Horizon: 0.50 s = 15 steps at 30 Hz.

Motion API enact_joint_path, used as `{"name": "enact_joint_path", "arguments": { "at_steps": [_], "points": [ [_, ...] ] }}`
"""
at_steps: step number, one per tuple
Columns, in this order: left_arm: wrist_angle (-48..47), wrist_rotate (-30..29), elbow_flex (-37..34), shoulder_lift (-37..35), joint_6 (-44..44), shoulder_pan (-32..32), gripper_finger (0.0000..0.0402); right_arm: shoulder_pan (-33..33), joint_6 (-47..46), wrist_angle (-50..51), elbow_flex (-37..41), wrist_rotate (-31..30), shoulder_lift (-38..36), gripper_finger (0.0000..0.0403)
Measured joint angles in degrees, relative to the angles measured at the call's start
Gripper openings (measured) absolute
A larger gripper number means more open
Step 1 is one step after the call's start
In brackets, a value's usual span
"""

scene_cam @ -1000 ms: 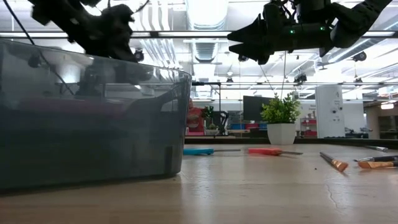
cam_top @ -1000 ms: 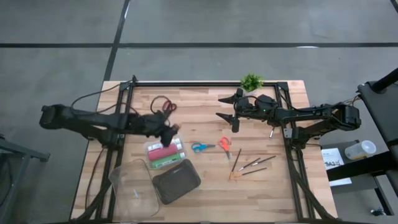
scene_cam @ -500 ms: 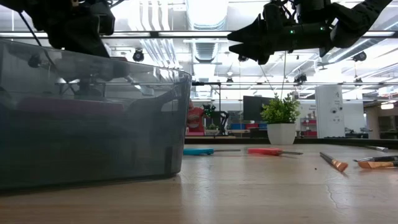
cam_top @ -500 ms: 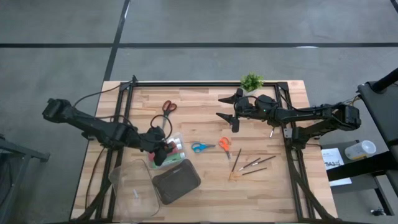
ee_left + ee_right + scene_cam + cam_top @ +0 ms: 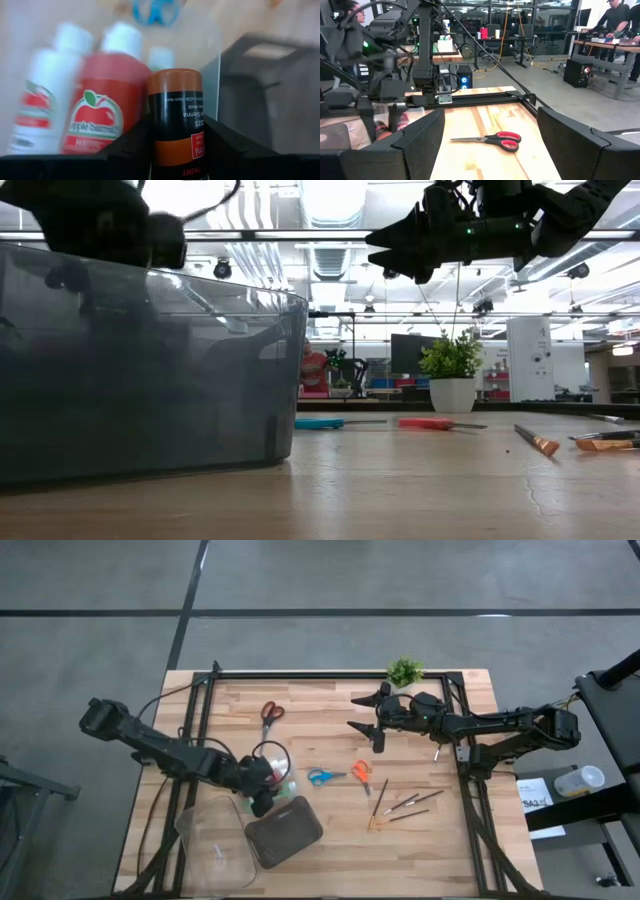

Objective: Pick & Place Paint Supplies
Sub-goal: Put the brown paint bottle into the top transparent bin

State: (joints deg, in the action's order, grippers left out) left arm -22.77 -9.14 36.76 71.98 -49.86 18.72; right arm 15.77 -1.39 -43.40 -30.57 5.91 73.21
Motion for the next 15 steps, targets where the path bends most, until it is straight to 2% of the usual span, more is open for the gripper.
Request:
{"name": "enact_joint_path", "arguments": {
  "at_steps": [5, 15],
  "points": [
    [-0.44, -0.72, -0.14, 0.51, -0.12, -0.11, 0.0151, 0.0, 0.02, 0.0, 0.0, 0.0, 0.0, 0.0311],
    [0.29, -0.47, -0.07, 0.4, -0.14, -0.07, 0.0225, 0.0, 0.02, 0.01, 0.0, 0.0, 0.0, 0.0311]
  ]
}}
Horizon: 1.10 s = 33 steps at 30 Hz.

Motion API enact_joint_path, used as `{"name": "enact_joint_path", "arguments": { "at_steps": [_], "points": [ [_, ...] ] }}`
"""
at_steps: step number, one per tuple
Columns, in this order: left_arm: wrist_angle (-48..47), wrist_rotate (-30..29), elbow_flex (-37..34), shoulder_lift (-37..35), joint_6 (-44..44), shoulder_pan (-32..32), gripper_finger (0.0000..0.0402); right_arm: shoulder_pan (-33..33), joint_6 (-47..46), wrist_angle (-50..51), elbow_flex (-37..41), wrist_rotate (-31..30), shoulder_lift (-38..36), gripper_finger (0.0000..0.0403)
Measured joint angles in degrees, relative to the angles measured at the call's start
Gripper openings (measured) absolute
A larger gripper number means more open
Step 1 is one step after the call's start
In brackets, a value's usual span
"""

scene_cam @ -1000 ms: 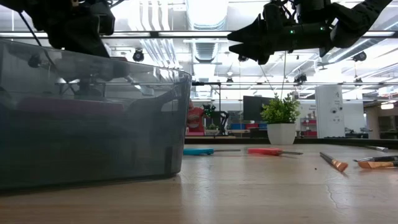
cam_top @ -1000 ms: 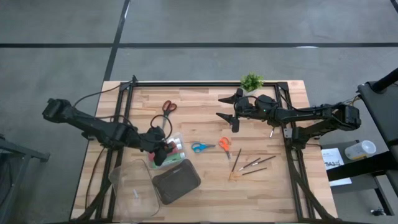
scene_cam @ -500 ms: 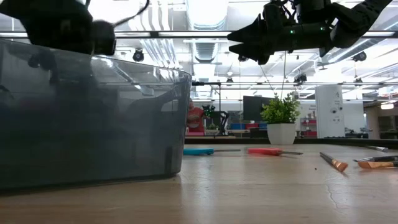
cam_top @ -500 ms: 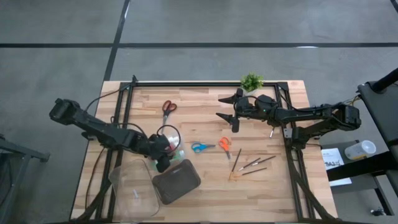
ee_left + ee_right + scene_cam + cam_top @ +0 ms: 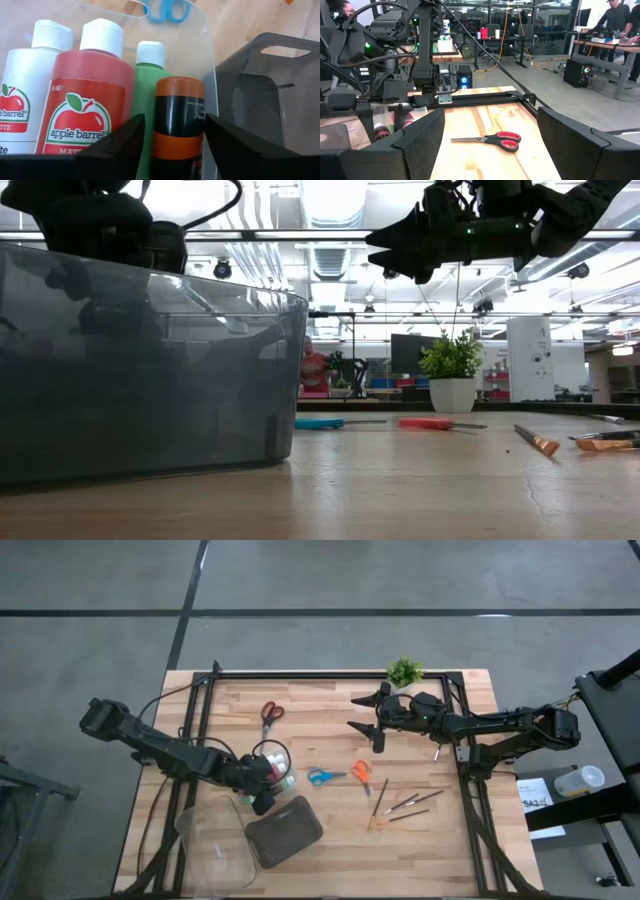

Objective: Pick & Place Paint Supplies
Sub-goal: Put the brown paint bottle into the top transparent bin, then put the top gold paint brush into the black transparent bin

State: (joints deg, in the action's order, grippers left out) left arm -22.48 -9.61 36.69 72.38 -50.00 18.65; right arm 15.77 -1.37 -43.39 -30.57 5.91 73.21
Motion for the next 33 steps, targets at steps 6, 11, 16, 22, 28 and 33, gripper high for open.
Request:
{"name": "enact_joint_path", "arguments": {
  "at_steps": [6, 11, 16, 22, 28, 33],
  "points": [
    [0.18, 0.01, 0.04, -0.03, 0.02, 0.0, 0.0231, 0.0, -0.08, 0.01, 0.0, 0.0, 0.0, 0.0311],
    [1.26, -0.11, 0.04, -0.11, 0.08, 0.0, 0.0232, 0.0, -0.07, 0.01, 0.0, 0.02, 0.0, 0.0311],
    [3.32, -0.85, 0.04, -0.65, 0.65, 0.0, 0.0233, 0.0, -0.09, 0.04, 0.0, 0.0, 0.0, 0.0311],
    [3.92, -2.31, 0.04, -2.44, 1.84, 0.0, 0.0233, 0.04, 0.0, 0.06, 0.0, 0.0, 0.0, 0.0311],
    [6.29, -6.57, 0.04, -5.18, 4.93, 0.0, 0.0233, 0.02, 0.0, 0.08, 0.0, 0.0, 0.0, 0.0311],
    [8.42, -19.06, 0.04, -7.75, 4.5, -0.12, 0.0233, 0.02, -0.02, 0.06, 0.0, 0.0, 0.0, 0.0311]
  ]
}}
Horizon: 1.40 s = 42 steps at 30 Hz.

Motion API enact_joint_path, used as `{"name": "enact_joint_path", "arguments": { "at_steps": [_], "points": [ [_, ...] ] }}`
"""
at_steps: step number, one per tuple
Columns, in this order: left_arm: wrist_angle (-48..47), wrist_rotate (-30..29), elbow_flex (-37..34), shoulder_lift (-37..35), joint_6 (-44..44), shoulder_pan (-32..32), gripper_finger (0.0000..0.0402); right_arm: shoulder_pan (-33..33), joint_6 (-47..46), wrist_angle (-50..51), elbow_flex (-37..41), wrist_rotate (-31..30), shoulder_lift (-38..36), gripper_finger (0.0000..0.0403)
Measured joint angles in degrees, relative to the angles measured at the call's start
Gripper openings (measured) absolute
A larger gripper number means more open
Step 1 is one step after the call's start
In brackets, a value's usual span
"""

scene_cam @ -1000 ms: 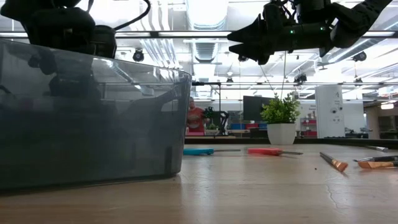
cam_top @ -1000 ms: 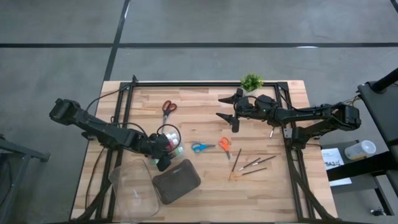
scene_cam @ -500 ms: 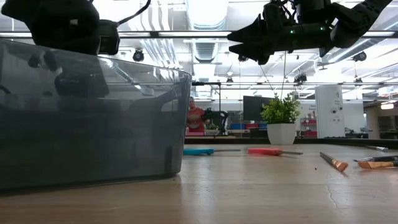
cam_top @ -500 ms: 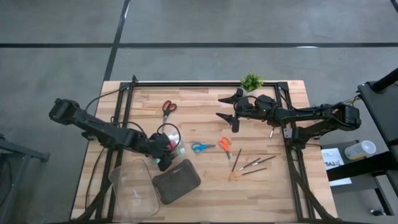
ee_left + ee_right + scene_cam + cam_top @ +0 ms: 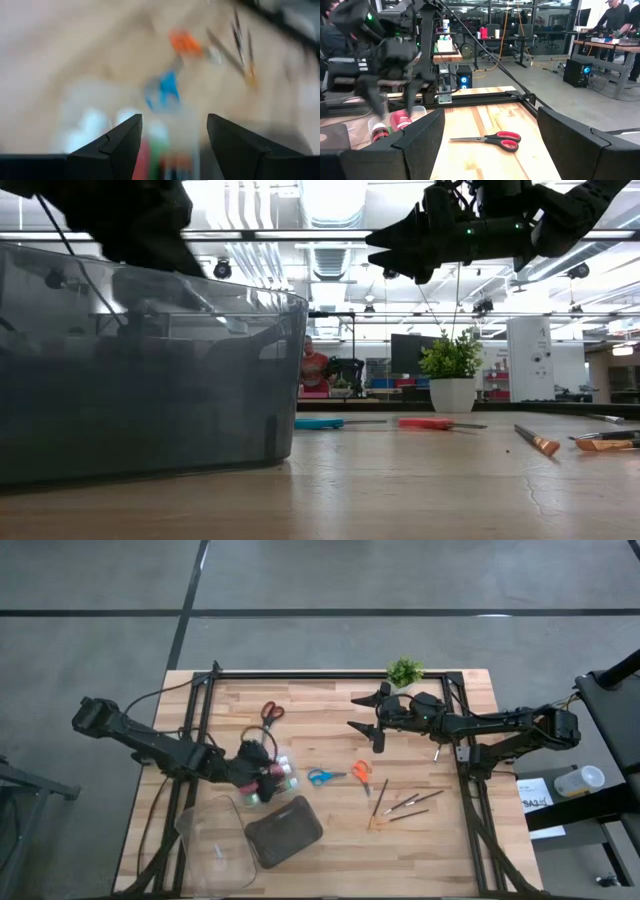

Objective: Pick & Place Paint Supplies
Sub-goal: Put the top gold paint brush into the black transparent bin

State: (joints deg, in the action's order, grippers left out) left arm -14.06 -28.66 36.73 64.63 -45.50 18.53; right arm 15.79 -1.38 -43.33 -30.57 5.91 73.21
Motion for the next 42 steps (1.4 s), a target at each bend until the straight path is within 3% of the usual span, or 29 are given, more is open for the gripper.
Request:
{"name": "enact_joint_path", "arguments": {
  "at_steps": [2, 4, 8, 13, 19, 42],
  "points": [
    [2.18, -8.94, 0.0, -0.08, -2.49, -0.68, 0.0233, -0.02, -0.05, 0.02, 0.0, 0.0, 0.0, 0.0311],
    [2.99, -12.0, 0.07, -0.08, -3.19, -2.35, 0.0233, -0.02, 0.02, 0.0, 0.0, 0.02, 0.0, 0.0311],
    [1.64, -12.07, 0.11, 0.38, -4.04, -7.65, 0.0233, -0.02, 0.02, 0.0, 0.0, 0.01, 0.0, 0.0311],
    [-3.19, -11.23, 0.07, 1.26, -13.6, -14.24, 0.0233, -0.02, 0.02, 0.0, 0.0, 0.01, 0.0, 0.0311],
    [-3.89, -9.85, 0.07, 1.08, -10.19, -18.24, 0.0233, -0.02, -0.01, 0.0, 0.0, 0.01, 0.0, 0.0311],
    [-2.67, -9.66, 0.0, 1.1, -8.28, -19.38, 0.0232, -0.02, -0.01, 0.0, 0.0, 0.01, 0.0, 0.0311]
  ]
}}
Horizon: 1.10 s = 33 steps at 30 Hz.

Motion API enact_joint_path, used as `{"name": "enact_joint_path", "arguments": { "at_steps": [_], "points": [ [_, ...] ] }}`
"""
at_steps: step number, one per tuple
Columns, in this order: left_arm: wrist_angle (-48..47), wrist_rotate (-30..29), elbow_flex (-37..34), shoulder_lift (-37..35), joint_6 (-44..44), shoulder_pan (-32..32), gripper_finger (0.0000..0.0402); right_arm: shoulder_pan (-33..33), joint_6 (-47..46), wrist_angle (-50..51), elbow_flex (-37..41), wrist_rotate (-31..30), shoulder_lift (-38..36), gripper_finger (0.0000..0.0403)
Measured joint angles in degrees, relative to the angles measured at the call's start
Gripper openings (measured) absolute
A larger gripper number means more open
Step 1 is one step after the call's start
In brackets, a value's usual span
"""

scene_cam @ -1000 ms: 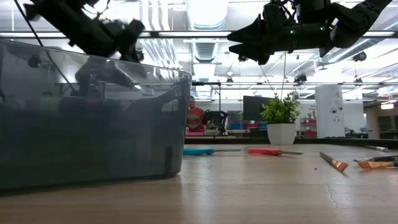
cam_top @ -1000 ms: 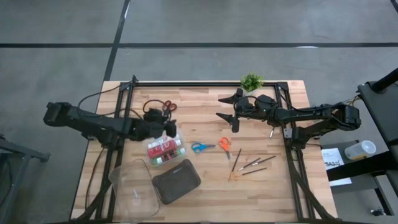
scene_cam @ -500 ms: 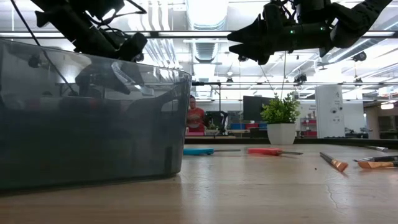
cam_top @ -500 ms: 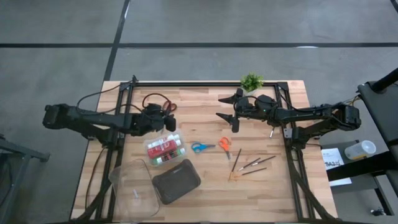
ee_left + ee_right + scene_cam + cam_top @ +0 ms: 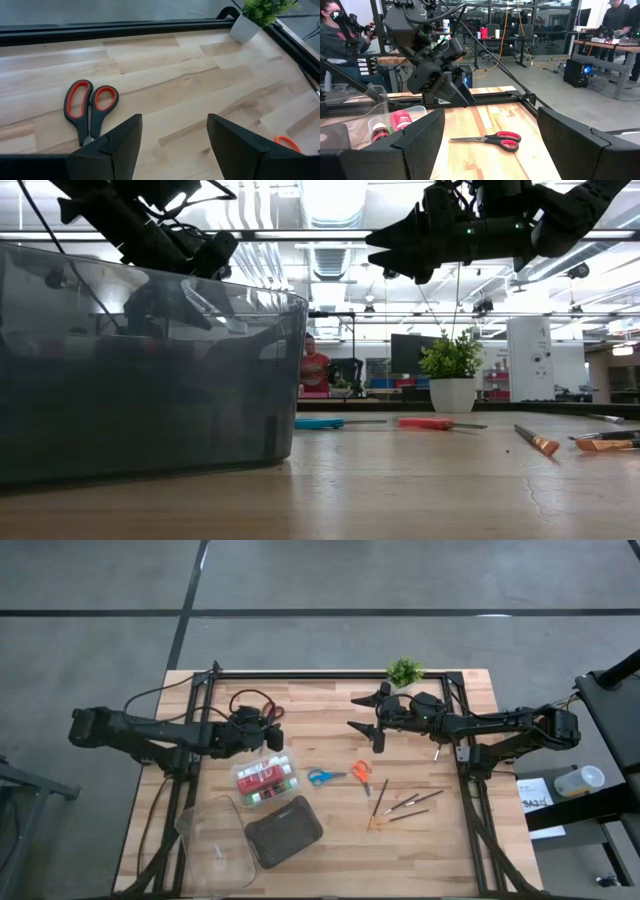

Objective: Pick & Place Paint Supplies
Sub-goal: Put the top gold paint brush into the black transparent bin

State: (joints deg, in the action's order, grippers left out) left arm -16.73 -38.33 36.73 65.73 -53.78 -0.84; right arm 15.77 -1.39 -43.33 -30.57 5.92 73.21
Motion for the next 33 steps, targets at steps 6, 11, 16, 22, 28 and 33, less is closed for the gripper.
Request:
{"name": "enact_joint_path", "arguments": {
  "at_steps": [6, 11, 16, 22, 28, 33],
  "points": [
    [0.0, 0.0, 0.0, 0.0, -0.02, 0.0, 0.0232, 0.04, -0.06, 0.0, 0.0, 0.0, 0.0, 0.0311],
    [0.02, 0.0, 0.0, 0.0, -0.02, 0.0, 0.0232, 0.04, -0.06, 0.0, 0.0, 0.02, 0.0, 0.0311],
    [0.02, 0.0, 0.0, 0.0, -0.02, 0.0, 0.0232, 0.02, -0.02, -0.01, 0.0, 0.0, 0.0, 0.0311],
    [0.02, 0.0, 0.0, 0.0, -0.03, 0.0, 0.0232, 0.02, 0.02, 0.0, 0.0, 0.02, 0.0, 0.0311],
    [0.04, 0.0, 0.0, 0.0, -0.04, 0.0, 0.0232, 0.0, -0.21, -0.08, 0.0, 0.01, 0.0, 0.0311],
    [0.04, 0.0, 0.0, 0.0, -0.04, 0.0, 0.0232, 0.0, -2.79, -0.21, 0.0, 2.81, 0.0, 0.0311]
  ]
}}
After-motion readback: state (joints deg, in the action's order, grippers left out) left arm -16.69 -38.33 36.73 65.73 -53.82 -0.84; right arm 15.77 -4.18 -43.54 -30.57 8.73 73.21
